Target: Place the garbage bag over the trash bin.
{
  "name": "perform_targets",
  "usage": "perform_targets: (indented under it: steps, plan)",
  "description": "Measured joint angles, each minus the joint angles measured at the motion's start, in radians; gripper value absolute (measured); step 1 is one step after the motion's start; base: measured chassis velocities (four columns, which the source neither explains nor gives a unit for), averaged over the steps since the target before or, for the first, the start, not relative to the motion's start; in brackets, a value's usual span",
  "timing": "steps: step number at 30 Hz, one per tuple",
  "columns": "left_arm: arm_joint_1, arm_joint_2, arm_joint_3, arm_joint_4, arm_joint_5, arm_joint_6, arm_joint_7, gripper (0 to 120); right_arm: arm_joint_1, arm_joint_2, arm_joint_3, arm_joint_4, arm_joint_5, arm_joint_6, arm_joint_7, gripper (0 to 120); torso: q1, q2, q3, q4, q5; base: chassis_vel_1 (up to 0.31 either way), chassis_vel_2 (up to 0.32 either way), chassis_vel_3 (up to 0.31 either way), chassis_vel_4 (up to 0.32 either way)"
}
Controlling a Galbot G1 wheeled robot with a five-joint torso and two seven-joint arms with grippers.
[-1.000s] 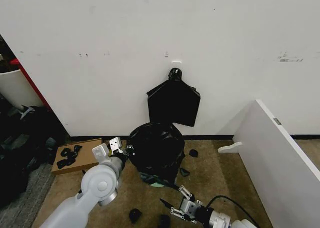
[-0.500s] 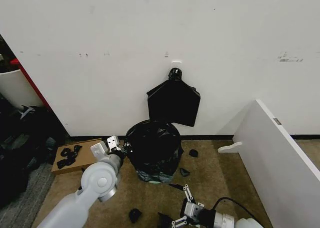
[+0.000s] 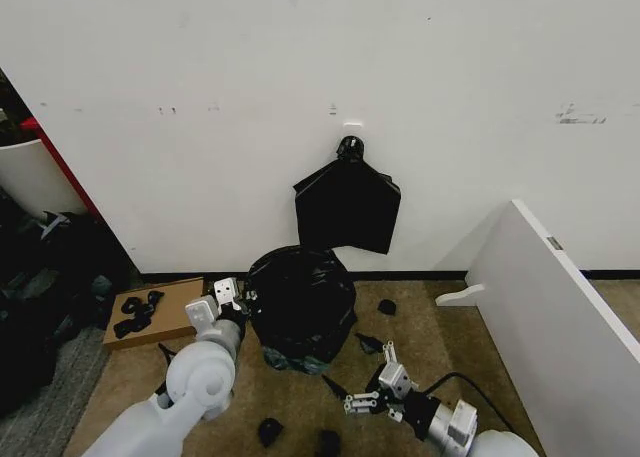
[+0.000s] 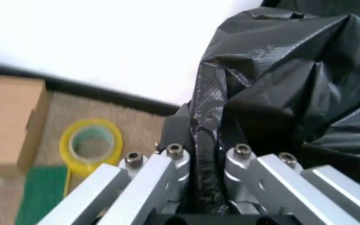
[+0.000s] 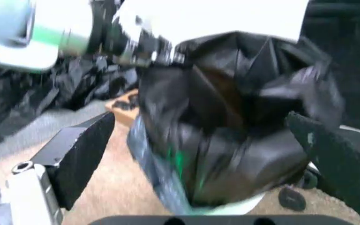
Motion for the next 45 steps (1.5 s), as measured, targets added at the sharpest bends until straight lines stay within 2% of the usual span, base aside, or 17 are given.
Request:
perform_targets:
  steps: [1,5,6,7,10,11,12,13,14,19,21,23,26,35,42,45]
  plan:
    - [0.000,0.000,0.000,0.000,0.000,0.000,0.000,4,0.000,0.000,0.000,0.000,0.000,0.000,0.000,100,0.000,0.000,0.000,0.0000,0.0000,0.000,0.000,0.000,0.000]
    - [0.024,-0.017,0.016,0.026,0.153,-0.055,0.071,4,0.023,0.002,-0.015,0.038,0.037,-0.077,0.064,86,0.000,0.000,0.000,-0.0002,0.0000,0.000,0.000,0.000,0.000]
    - [0.034,-0.026,0.025,0.038,0.255,-0.091,0.105,4,0.043,0.007,-0.037,0.057,0.079,-0.144,0.128,79,0.000,0.000,0.000,-0.0001,0.0002,0.000,0.000,0.000,0.000]
    - [0.034,-0.026,0.025,0.038,0.255,-0.091,0.105,4,0.043,0.007,-0.037,0.057,0.079,-0.144,0.128,79,0.000,0.000,0.000,-0.0001,0.0002,0.000,0.000,0.000,0.000]
    - [0.048,-0.038,0.036,0.047,0.381,-0.138,0.141,4,0.098,0.022,-0.090,0.090,0.182,-0.273,0.265,68,0.000,0.000,0.000,0.0002,0.0002,0.000,0.000,0.000,0.000]
    - [0.053,-0.044,0.042,0.047,0.428,-0.155,0.152,4,0.130,0.035,-0.112,0.109,0.247,-0.344,0.341,63,0.000,0.000,0.000,0.0003,0.0003,0.000,0.000,0.000,0.000]
    - [0.053,-0.044,0.042,0.047,0.428,-0.155,0.152,4,0.130,0.035,-0.112,0.109,0.247,-0.344,0.341,63,0.000,0.000,0.000,0.0003,0.0003,0.000,0.000,0.000,0.000]
    - [0.056,-0.049,0.050,0.049,0.468,-0.170,0.161,4,0.151,0.049,-0.125,0.124,0.302,-0.401,0.402,57,0.000,0.000,0.000,0.0004,0.0000,0.000,0.000,0.000,0.000]
    - [0.061,-0.047,0.081,0.054,0.545,-0.201,0.179,4,0.196,0.081,-0.156,0.145,0.403,-0.493,0.512,44,0.000,0.000,0.000,0.0000,0.0000,0.000,0.000,0.000,0.000]
    - [0.073,-0.051,0.119,0.054,0.585,-0.214,0.185,4,0.273,0.152,-0.232,0.085,0.417,-0.556,0.642,23,0.000,0.000,0.000,0.0000,0.0002,0.000,0.000,0.000,0.000]
    - [0.074,-0.051,0.122,0.054,0.589,-0.215,0.186,4,0.281,0.159,-0.239,0.078,0.419,-0.564,0.660,21,0.000,0.000,0.000,0.0000,0.0001,0.000,0.000,0.000,0.000]
    - [0.076,-0.054,0.133,0.050,0.606,-0.217,0.189,4,0.335,0.198,-0.275,0.032,0.477,-0.612,0.770,11,0.000,0.000,0.000,-0.0001,0.0000,0.000,0.000,0.000,0.000]
    - [0.081,-0.062,0.136,0.043,0.621,-0.220,0.194,4,0.407,0.232,-0.303,-0.025,0.527,-0.621,0.832,0,0.000,0.000,0.000,0.0001,0.0000,0.000,0.000,0.000,0.000]
    - [0.088,-0.046,0.137,0.012,0.611,-0.227,0.211,4,0.521,0.262,-0.380,-0.128,0.544,-0.625,0.871,0,0.000,0.000,0.000,0.0001,0.0001,0.000,0.000,0.000,0.000]
    - [0.112,-0.046,0.139,-0.011,0.595,-0.263,0.242,4,0.601,0.272,-0.428,-0.235,0.539,-0.636,0.878,0,0.000,0.000,0.000,0.0002,-0.0001,0.000,0.000,0.000,0.000]
    - [0.115,-0.043,0.139,-0.037,0.543,-0.266,0.251,4,0.621,0.271,-0.434,-0.297,0.536,-0.624,0.874,0,0.000,0.000,0.000,0.0001,0.0001,0.000,0.000,0.000,0.000]
